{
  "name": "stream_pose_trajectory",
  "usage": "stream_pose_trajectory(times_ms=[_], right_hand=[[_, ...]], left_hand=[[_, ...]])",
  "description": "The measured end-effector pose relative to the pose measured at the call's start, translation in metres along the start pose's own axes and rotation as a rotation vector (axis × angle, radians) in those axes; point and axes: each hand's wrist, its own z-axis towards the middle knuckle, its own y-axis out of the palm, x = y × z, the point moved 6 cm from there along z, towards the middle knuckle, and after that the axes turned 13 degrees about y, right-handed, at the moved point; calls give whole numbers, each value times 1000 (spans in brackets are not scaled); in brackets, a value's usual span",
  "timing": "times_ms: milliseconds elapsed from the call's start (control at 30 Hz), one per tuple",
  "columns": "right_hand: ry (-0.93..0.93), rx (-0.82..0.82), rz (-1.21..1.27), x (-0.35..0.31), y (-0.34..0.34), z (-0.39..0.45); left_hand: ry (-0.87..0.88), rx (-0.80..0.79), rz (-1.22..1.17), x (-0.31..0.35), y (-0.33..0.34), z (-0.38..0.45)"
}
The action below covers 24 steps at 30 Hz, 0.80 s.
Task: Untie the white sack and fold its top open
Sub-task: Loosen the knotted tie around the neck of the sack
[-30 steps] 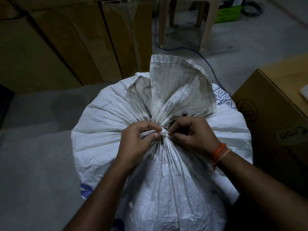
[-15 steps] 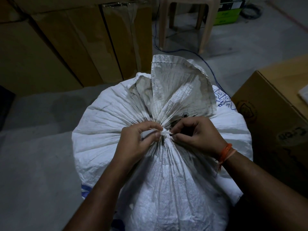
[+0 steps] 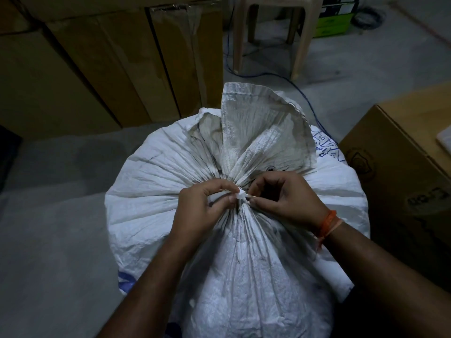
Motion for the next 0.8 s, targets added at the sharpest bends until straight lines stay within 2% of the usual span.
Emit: stream_pose_trajectory(times_ms=[100,267,567,800], right_hand=[[-14,-29,-49,-1,-5,-2],[-27,54,-132,-3,-8,-1],[2,90,-105,-1,1,3],[-34,-39,-66,-7,-6,-5]], left_hand=[[-13,4,-14,0,-1,0],[-33,19,-48,0,-1,-1],[-35,22,-51,3,0,1],[-58,19,-76,0,1,0]])
